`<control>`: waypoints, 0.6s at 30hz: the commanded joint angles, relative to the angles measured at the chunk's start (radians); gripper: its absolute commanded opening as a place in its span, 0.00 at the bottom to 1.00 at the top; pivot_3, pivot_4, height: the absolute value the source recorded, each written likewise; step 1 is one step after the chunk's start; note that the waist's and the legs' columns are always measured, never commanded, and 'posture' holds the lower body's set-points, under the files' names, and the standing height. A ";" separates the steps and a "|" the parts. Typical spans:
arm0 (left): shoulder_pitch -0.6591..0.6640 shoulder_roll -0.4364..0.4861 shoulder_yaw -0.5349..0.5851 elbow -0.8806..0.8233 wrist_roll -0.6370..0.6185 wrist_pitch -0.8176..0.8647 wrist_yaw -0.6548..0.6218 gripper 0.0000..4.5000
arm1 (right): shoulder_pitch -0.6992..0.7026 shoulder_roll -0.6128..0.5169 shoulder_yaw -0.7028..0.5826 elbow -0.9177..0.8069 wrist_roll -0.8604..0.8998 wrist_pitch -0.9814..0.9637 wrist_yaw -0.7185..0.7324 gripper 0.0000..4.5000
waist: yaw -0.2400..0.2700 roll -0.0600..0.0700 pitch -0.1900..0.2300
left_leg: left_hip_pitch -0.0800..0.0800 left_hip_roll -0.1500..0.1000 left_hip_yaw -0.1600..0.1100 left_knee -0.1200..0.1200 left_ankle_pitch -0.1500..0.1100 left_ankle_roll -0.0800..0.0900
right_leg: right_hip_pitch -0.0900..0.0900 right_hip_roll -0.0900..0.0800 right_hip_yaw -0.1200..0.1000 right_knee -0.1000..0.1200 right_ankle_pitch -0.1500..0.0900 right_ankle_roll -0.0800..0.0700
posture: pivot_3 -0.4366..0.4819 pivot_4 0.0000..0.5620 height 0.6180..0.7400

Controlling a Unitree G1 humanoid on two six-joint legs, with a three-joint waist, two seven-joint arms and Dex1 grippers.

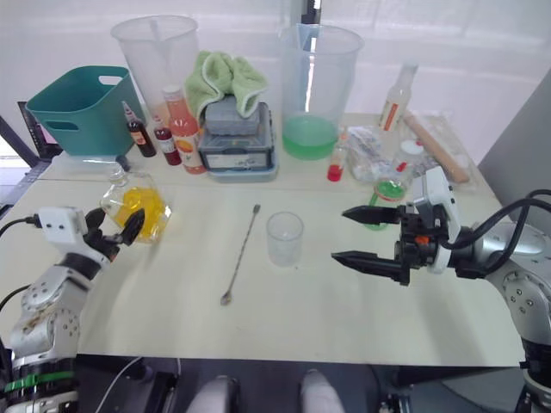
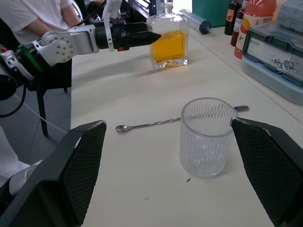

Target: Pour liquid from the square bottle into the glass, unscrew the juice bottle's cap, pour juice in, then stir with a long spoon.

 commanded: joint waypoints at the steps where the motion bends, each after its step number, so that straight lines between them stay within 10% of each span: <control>1: -0.027 0.003 -0.013 -0.001 0.015 0.002 0.018 1.00 | 0.008 -0.017 -0.046 -0.010 -0.009 -0.036 0.019 0.99 | -0.001 0.000 0.000 | 0.000 0.000 0.000 0.000 0.000 0.000 | 0.000 0.000 0.000 0.000 0.000 0.000 | 0.48 0.27 0.90; 4: -0.055 0.006 -0.020 0.023 0.020 0.002 0.027 1.00 | 0.020 -0.019 -0.048 -0.006 -0.021 -0.051 0.032 0.99 | -0.003 0.000 0.000 | 0.000 0.000 -0.001 0.000 0.000 0.000 | 0.000 0.000 0.000 0.000 0.000 0.000 | 0.48 0.27 0.90; 10: -0.105 0.008 -0.022 0.069 0.037 0.007 0.057 0.63 | 0.024 -0.016 -0.051 0.001 -0.033 -0.063 0.040 1.00 | -0.002 0.000 0.000 | 0.000 0.000 -0.001 0.000 0.000 0.000 | 0.000 0.000 0.000 0.000 0.000 0.000 | 0.48 0.27 0.90; 18: -0.135 0.012 -0.019 0.074 0.033 -0.003 0.056 0.63 | -0.011 -0.003 -0.017 -0.007 -0.039 -0.051 0.010 1.00 | 0.004 0.000 0.000 | 0.000 0.000 -0.001 0.000 0.000 0.000 | 0.000 0.000 0.000 0.000 0.001 0.000 | 0.48 0.27 0.90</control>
